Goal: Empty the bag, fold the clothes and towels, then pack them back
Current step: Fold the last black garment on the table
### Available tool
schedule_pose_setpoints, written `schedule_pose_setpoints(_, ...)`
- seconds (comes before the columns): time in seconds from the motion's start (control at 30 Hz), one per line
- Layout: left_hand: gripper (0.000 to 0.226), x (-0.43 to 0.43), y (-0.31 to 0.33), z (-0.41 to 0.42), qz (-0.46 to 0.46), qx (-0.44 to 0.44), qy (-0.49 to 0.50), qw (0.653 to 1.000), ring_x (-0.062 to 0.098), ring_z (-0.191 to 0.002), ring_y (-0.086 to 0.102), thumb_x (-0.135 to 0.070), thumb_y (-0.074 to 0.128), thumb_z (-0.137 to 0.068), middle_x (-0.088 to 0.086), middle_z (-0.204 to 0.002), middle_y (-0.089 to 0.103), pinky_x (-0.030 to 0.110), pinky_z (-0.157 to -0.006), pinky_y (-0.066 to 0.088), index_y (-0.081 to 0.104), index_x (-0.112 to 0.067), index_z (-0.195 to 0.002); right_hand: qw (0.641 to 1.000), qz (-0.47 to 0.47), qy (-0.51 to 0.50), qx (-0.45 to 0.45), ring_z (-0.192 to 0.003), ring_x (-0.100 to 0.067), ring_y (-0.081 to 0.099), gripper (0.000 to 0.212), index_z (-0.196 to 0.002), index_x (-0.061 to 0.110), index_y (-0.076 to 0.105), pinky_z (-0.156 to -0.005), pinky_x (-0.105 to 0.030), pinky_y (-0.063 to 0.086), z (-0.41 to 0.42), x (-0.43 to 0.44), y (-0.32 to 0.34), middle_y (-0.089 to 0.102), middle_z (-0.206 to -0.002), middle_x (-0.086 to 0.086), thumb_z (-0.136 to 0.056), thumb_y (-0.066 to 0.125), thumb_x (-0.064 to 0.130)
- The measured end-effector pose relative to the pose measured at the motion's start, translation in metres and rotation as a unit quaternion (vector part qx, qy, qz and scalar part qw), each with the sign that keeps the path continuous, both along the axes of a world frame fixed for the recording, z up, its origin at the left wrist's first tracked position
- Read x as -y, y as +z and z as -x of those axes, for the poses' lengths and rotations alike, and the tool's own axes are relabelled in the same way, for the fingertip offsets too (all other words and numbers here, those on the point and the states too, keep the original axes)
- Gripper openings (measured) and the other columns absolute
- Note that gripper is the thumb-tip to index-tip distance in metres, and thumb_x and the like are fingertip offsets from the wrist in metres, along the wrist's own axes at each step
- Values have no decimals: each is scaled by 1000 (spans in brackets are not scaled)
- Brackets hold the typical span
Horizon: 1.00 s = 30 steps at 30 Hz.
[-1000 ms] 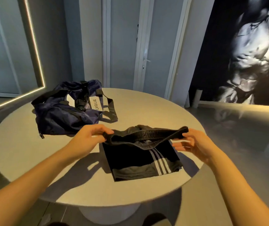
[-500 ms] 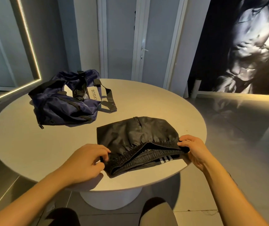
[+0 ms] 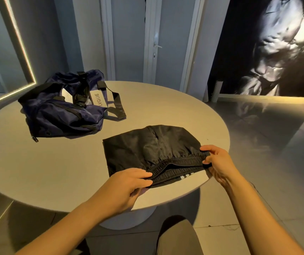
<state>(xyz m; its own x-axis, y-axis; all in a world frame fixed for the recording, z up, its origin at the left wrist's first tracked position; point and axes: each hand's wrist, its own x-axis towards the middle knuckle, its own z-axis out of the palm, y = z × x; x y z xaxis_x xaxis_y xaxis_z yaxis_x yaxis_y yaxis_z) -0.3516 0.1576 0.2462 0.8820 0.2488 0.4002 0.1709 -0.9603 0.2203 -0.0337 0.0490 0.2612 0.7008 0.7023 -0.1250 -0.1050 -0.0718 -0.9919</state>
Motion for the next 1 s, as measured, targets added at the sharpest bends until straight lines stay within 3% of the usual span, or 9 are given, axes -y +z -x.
schedule_pose_setpoints(0.1, 32, 3, 11, 1, 109, 45, 20, 993, -6, -119, 58, -42, 56, -94, -25, -126, 67, 23, -103, 50, 73, -38, -121, 997, 30, -10, 71, -98, -27, 57, 50, -89, 9, 65, -71, -37, 55, 9, -2, 6, 59, -106, -11, -77, 34, -28)
schedule_pose_setpoints(0.2, 42, 9, 26, -13, 186, 56, 84, 977, -3, -102, 61, -54, 69, -87, -23, -110, 64, 23, -85, 52, 53, -44, -125, 993, 60, -7, 106, -98, -25, 56, 50, -91, 9, 66, -75, -43, 55, 12, -4, 8, 59, -105, -9, -78, 33, -25)
schedule_pose_setpoints(0.27, 46, 8, 31, -24, 127, 8, 114, 985, 4, -101, 59, -56, 66, -90, -18, -110, 61, 27, -84, 50, 54, -40, -132, 994, 66, -17, 87, -99, -29, 54, 51, -91, 11, 67, -72, -46, 54, 9, -3, 6, 58, -107, -12, -77, 33, -24)
schedule_pose_setpoints(0.37, 35, 5, 25, -32, 40, -38, 124, 991, 10, -110, 55, -42, 54, -102, -12, -114, 62, 30, -90, 47, 65, -33, -134, 996, 59, -23, 58, -95, -30, 51, 52, -89, 12, 68, -61, -35, 45, 9, -1, 6, 56, -106, -13, -76, 31, -22)
schedule_pose_setpoints(0.57, 39, 5, 18, -17, 38, 147, 39, 988, 11, -106, 63, -37, 49, -100, -7, -117, 70, 29, -91, 54, 74, -18, -124, 998, 41, -32, 24, -92, -30, 52, 52, -89, 8, 72, -60, -33, 46, 12, -2, 8, 57, -105, -12, -73, 32, -21)
schedule_pose_setpoints(0.7, 38, 8, 9, -7, -51, -6, -53, 997, 9, -129, 54, -43, 52, -101, -8, -140, 62, 29, -109, 45, 70, -26, -130, 998, 13, -48, -44, -88, -31, 61, 33, -90, 5, 77, -60, -32, 52, 10, -1, 11, 67, -98, -14, -81, 51, -13)
schedule_pose_setpoints(0.77, 44, 9, 9, -3, -36, -37, -43, 998, 2, -130, 51, -55, 52, -99, -14, -141, 60, 25, -110, 42, 67, -33, -134, 999, 13, -37, -23, -87, -28, 65, 21, -92, 6, 76, -65, -33, 57, 11, -1, 12, 70, -98, -15, -87, 62, -9)
schedule_pose_setpoints(0.9, 47, 5, 27, -6, 132, 57, 12, 990, -7, -124, 52, -65, 49, -94, -23, -131, 62, 25, -106, 44, 75, -35, -119, 999, 30, -33, 22, -87, -26, 60, 40, -100, 5, 73, -66, -32, 57, 11, 0, 10, 63, -104, -13, -84, 49, -22)
schedule_pose_setpoints(1.0, 67, -19, 31, -21, 78, 3, 77, 994, 8, -147, 32, -74, 35, -91, -12, -158, 40, 32, -123, 22, 56, -38, -143, 999, 36, -25, 13, -88, -27, 59, 46, -104, 4, 71, -58, -33, 55, 15, 1, 15, 61, -106, -12, -84, 39, -23)
